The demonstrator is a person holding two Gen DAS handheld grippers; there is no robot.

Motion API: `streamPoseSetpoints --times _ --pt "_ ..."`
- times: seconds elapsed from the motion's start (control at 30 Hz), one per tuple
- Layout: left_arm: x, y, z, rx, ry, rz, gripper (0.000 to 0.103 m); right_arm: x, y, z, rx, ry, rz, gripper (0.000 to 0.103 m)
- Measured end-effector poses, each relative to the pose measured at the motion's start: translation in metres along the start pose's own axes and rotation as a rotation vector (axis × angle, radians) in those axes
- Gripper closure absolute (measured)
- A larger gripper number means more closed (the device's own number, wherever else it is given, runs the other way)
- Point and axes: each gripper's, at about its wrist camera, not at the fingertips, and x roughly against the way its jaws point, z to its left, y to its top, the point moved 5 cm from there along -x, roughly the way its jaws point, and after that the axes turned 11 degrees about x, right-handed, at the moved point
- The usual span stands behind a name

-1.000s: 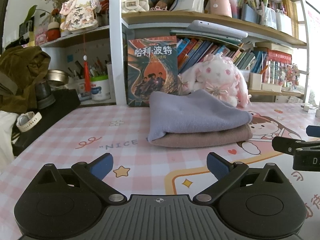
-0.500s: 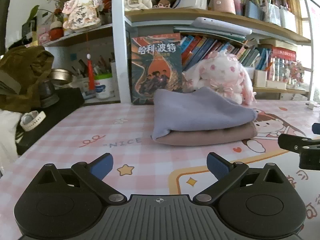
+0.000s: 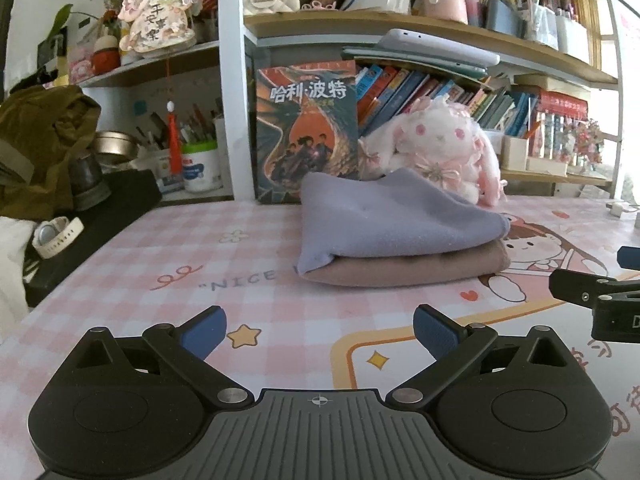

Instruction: Fold clothes

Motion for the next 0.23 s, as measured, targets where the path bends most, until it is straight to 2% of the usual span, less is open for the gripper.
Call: streamPoseSetpoints --times 0.23 --pt "-0.0012 0.0003 0.003 0.018 0.006 0.006 0.002 -0.0012 -0.0001 0.0006 0.0 0.0 0.006 0.0"
